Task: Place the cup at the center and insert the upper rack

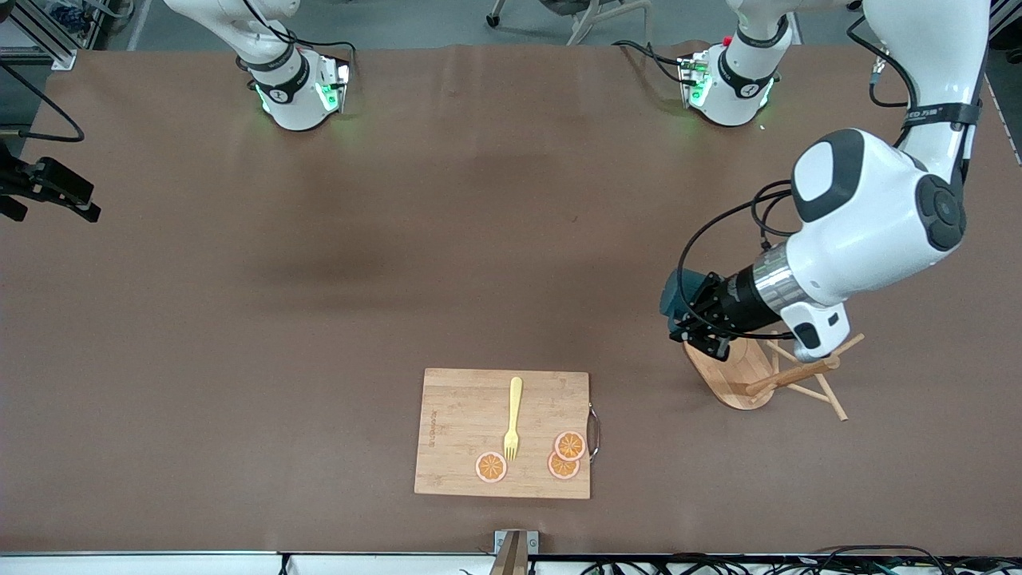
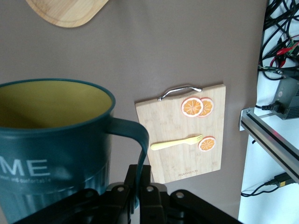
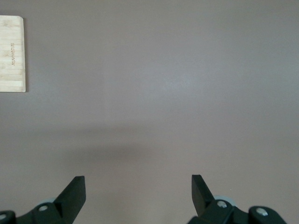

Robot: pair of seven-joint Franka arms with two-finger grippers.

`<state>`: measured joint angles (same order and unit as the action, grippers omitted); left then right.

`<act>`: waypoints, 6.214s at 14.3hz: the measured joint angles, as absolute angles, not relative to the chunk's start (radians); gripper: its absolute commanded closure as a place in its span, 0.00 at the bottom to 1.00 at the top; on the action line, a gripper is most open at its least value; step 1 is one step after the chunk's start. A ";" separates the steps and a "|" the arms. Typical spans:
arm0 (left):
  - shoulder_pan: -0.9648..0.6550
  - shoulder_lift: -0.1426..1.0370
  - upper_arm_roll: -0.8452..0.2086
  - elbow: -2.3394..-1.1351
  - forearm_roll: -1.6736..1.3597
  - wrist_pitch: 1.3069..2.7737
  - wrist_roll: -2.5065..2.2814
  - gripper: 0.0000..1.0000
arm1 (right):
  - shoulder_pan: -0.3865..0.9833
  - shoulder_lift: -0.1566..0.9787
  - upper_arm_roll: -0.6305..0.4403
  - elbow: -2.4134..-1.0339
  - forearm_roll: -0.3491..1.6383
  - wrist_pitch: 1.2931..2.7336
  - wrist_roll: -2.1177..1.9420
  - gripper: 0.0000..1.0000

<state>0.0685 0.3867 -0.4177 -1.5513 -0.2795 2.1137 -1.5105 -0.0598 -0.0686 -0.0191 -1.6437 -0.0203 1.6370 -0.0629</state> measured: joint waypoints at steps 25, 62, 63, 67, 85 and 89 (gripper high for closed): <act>0.212 0.463 -0.418 -1.557 -0.373 2.114 -1.213 0.97 | -0.060 -0.069 -0.019 -1.643 -0.020 1.648 -0.063 0.00; 0.280 0.508 -0.415 -1.511 -0.372 2.121 -1.100 0.00 | -0.060 -0.069 -0.020 -1.641 -0.020 1.648 -0.063 0.00; 0.280 0.508 -0.415 -1.506 -0.368 2.121 -1.100 0.00 | -0.060 -0.069 -0.020 -1.641 -0.020 1.648 -0.063 0.00; 0.276 0.507 -0.421 -1.485 -0.319 2.121 -1.100 0.00 | -0.060 -0.069 -0.020 -1.641 -0.020 1.648 -0.063 0.00; 0.446 0.226 -0.416 -1.465 -0.088 1.720 -0.217 0.00 | -0.061 -0.069 -0.022 -1.633 -0.020 1.651 -0.062 0.00; 0.442 0.131 -0.424 -1.506 -0.088 1.658 -0.144 0.00 | -0.061 -0.069 -0.022 -1.633 -0.020 1.658 -0.062 0.00</act>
<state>0.4416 0.1313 -0.4236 -1.5055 -0.0875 1.6584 -0.1437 -0.0605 -0.0686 -0.0219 -1.6334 -0.0204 1.6577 -0.0625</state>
